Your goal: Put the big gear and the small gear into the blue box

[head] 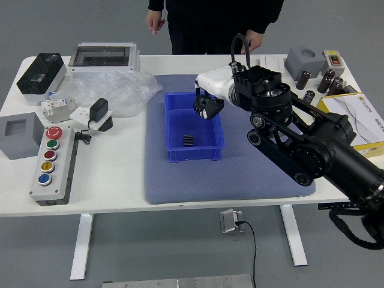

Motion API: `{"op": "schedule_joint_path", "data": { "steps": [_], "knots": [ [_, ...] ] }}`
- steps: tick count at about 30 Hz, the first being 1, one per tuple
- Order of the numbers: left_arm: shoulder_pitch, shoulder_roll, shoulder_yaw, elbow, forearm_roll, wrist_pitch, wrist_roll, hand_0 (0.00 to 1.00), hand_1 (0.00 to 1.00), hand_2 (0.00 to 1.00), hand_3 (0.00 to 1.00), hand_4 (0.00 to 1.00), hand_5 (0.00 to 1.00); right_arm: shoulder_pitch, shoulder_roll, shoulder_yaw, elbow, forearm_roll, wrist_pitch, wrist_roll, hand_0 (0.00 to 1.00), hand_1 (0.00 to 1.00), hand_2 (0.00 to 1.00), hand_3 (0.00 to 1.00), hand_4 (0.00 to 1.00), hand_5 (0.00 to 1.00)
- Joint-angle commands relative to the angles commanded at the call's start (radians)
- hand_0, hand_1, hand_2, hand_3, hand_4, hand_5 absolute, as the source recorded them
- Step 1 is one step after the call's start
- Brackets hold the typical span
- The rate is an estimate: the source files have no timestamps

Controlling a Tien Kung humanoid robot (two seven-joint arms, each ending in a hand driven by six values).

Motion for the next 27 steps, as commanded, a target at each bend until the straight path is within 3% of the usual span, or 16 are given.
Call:
{"op": "schedule_joint_path", "data": {
  "steps": [1, 10, 17, 18, 19, 23, 24, 27],
  "knots": [
    [0.000, 0.000, 0.000, 0.000, 0.000, 0.000, 0.000, 0.825, 0.834, 0.834, 0.825, 0.511, 0.092, 0.000, 0.000, 0.001, -0.001, 0.000, 0.000, 0.000, 0.583, 0.582, 0.753, 0.952, 0.881, 0.486],
    [-0.001, 0.000, -0.001, 0.000, 0.001, 0.000, 0.000, 0.825, 0.834, 0.834, 0.825, 0.511, 0.092, -0.007, -0.008, 0.024, -0.002, 0.006, -0.008, -0.013, 0.613, 0.606, 0.792, 0.961, 0.894, 0.505],
    [-0.002, -0.007, -0.001, 0.000, -0.011, 0.001, -0.002, 0.825, 0.834, 0.834, 0.825, 0.511, 0.092, -0.077, -0.085, 0.079, 0.054, 0.035, -0.044, -0.018, 0.613, 0.604, 0.746, 0.911, 0.898, 0.519],
    [-0.002, -0.008, -0.001, 0.000, -0.014, 0.002, -0.002, 0.825, 0.834, 0.834, 0.825, 0.511, 0.092, -0.097, -0.103, 0.095, 0.062, 0.050, -0.062, -0.012, 0.613, 0.604, 0.746, 0.911, 0.898, 0.519],
    [-0.002, -0.009, -0.004, 0.000, -0.013, 0.002, -0.002, 0.825, 0.834, 0.834, 0.825, 0.511, 0.092, -0.117, -0.120, 0.112, 0.068, 0.069, -0.083, -0.005, 0.669, 0.645, 0.746, 0.862, 0.824, 0.493],
    [-0.002, -0.012, -0.011, 0.000, -0.011, 0.002, -0.002, 0.825, 0.834, 0.834, 0.825, 0.511, 0.092, -0.199, -0.185, 0.189, 0.078, 0.152, -0.186, 0.055, 0.669, 0.645, 0.746, 0.862, 0.824, 0.493],
    [-0.002, -0.013, -0.012, 0.000, -0.012, 0.003, -0.002, 0.824, 0.834, 0.834, 0.826, 0.511, 0.092, -0.226, -0.201, 0.214, 0.078, 0.181, -0.222, 0.073, 0.744, 0.713, 0.794, 0.845, 0.675, 0.433],
    [-0.001, -0.015, -0.014, 0.000, -0.010, 0.003, -0.002, 0.824, 0.834, 0.834, 0.826, 0.511, 0.092, -0.275, -0.226, 0.268, 0.077, 0.237, -0.297, 0.106, 0.744, 0.713, 0.794, 0.845, 0.675, 0.433]
  ]
}}
